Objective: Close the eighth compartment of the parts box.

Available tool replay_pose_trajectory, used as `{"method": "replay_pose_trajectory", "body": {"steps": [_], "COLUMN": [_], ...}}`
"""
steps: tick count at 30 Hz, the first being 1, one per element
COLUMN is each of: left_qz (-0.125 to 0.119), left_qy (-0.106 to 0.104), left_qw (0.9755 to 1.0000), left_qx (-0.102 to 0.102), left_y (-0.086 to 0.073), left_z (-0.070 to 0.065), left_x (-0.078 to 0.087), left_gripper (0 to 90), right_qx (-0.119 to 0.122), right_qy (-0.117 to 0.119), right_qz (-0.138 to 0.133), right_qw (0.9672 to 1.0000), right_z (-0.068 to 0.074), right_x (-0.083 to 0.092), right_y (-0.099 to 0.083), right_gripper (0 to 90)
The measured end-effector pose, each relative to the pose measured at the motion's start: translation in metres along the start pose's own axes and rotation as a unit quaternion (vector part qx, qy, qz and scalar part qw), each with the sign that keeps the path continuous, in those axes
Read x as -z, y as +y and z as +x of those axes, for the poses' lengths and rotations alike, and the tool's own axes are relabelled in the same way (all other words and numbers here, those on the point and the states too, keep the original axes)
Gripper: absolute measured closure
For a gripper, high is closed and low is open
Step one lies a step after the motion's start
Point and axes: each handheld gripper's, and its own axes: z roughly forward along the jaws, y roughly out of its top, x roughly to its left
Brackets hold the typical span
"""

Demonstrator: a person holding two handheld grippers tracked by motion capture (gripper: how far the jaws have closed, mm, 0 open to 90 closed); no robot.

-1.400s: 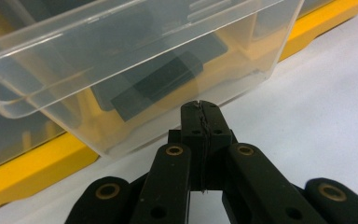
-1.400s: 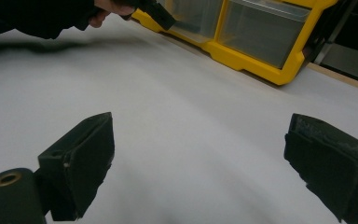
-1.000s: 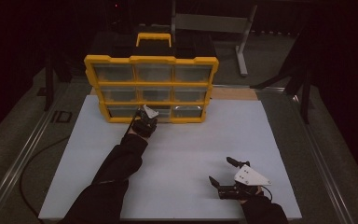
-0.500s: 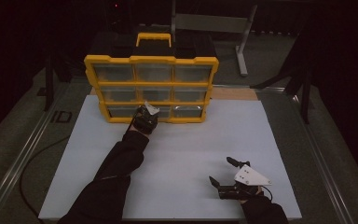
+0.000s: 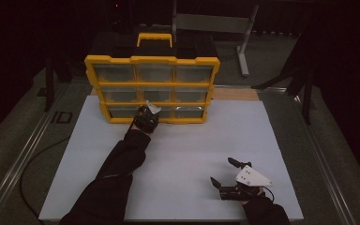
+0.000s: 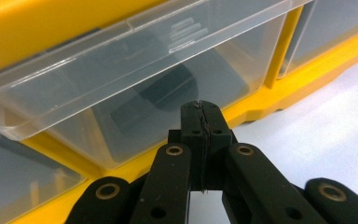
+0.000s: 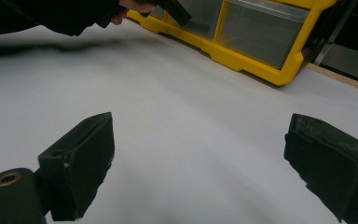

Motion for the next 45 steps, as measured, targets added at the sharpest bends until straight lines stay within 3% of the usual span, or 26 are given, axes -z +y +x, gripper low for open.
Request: {"method": "replay_pose_trajectory", "body": {"steps": [11, 23, 28, 33, 39, 45], "left_qz": [0.000, 0.014, 0.014, 0.007, 0.003, 0.000], "left_qy": [0.000, -0.013, -0.015, -0.024, -0.022, -0.017], "left_qw": [1.0000, 0.9998, 0.9998, 0.9996, 0.9997, 0.9998], "left_qx": [-0.009, 0.002, -0.006, 0.009, 0.008, 0.007], "left_y": [0.001, 0.000, -0.001, -0.001, -0.002, -0.002], "left_z": [0.000, 0.001, 0.000, 0.004, 0.003, 0.003], "left_x": [-0.001, 0.002, 0.007, 0.015, 0.023, 0.028], "left_gripper": [90.0, 90.0, 90.0, 90.0, 90.0, 81.1], "right_qx": [0.001, 0.000, 0.000, 0.001, 0.002, 0.003], "right_qy": [0.000, -0.001, -0.002, -0.001, -0.002, -0.002], "right_qz": [0.000, 0.000, 0.000, 0.000, 0.001, 0.001], "right_qw": [1.0000, 1.0000, 1.0000, 1.0000, 1.0000, 1.0000], "right_z": [0.000, 0.000, 0.000, 0.000, 0.000, 0.000], "right_x": [0.000, 0.000, 0.000, 0.000, 0.000, 0.000], "right_y": [0.000, 0.000, 0.000, 0.000, 0.000, 0.000], "right_gripper": [8.6, 8.6, 8.6, 8.6, 8.6, 8.6]}}
